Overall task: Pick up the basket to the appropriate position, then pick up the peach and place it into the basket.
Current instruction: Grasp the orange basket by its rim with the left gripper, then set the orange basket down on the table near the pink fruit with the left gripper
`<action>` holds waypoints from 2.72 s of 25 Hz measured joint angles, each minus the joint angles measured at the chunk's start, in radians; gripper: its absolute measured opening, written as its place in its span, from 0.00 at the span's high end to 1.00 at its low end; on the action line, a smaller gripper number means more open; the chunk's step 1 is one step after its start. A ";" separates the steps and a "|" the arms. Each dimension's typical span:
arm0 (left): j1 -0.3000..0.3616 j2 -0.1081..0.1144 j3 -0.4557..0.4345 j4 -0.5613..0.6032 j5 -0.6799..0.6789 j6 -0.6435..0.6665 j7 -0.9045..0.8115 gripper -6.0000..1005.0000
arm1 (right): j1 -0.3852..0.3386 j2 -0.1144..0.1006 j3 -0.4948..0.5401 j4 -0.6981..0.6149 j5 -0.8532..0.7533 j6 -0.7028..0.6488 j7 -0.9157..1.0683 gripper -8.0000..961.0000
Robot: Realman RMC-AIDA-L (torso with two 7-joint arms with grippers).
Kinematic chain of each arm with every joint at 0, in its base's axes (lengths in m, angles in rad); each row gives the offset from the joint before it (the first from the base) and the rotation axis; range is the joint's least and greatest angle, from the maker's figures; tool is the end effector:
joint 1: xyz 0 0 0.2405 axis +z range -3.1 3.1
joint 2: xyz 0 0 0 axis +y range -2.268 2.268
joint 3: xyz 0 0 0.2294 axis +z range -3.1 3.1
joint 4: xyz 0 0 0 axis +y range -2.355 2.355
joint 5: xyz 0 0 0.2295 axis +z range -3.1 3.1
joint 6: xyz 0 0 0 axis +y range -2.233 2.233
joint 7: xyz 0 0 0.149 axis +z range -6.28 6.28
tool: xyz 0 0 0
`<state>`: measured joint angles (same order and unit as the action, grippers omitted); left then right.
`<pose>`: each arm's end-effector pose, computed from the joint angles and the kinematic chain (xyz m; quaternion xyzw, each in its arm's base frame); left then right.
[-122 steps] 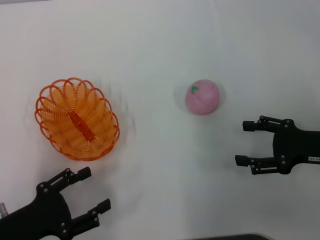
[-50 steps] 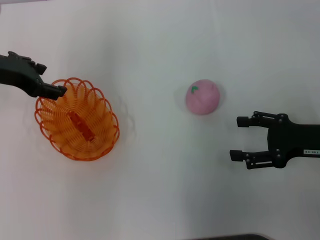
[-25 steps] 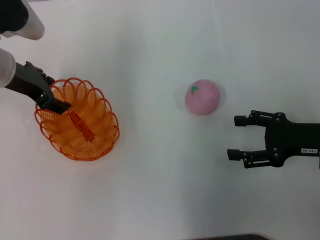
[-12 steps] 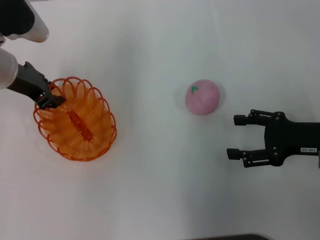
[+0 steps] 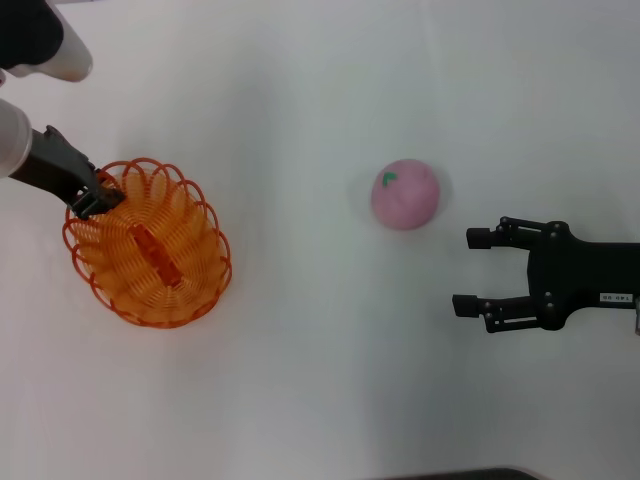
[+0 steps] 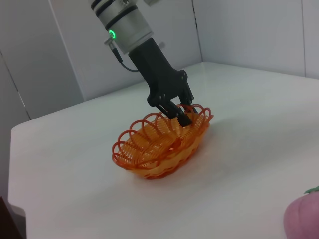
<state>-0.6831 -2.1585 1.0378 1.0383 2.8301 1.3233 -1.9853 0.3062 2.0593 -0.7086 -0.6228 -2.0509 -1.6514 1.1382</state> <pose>-0.2293 0.3926 0.0084 -0.9359 -0.1997 0.2092 0.2010 0.3173 0.2538 0.0032 -0.9496 0.2027 0.2088 0.1167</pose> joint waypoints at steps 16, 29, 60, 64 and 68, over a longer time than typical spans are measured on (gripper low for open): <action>-0.073 0.055 -0.105 0.033 -0.008 0.279 -0.248 0.84 | 0.013 0.001 0.001 0.000 0.000 0.003 0.000 0.02; -0.091 0.047 -0.300 0.031 -0.065 0.453 -0.330 0.93 | 0.025 0.002 0.005 0.000 0.000 0.004 0.038 0.01; 0.403 -0.017 -0.256 0.062 -0.698 0.238 -0.430 0.90 | 0.024 0.027 0.079 0.012 0.007 0.062 0.032 0.01; 0.446 -0.017 -0.148 0.059 -0.712 0.131 -0.421 0.90 | 0.025 0.027 0.085 0.014 0.008 0.068 0.031 0.01; 0.458 -0.017 -0.067 0.062 -0.711 0.057 -0.428 0.90 | 0.030 0.027 0.085 0.014 0.008 0.070 0.035 0.01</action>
<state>-0.2256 -2.1752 0.9710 1.1002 2.1192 1.3799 -2.4130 0.3360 2.0866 -0.6233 -0.6089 -2.0431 -1.5811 1.1729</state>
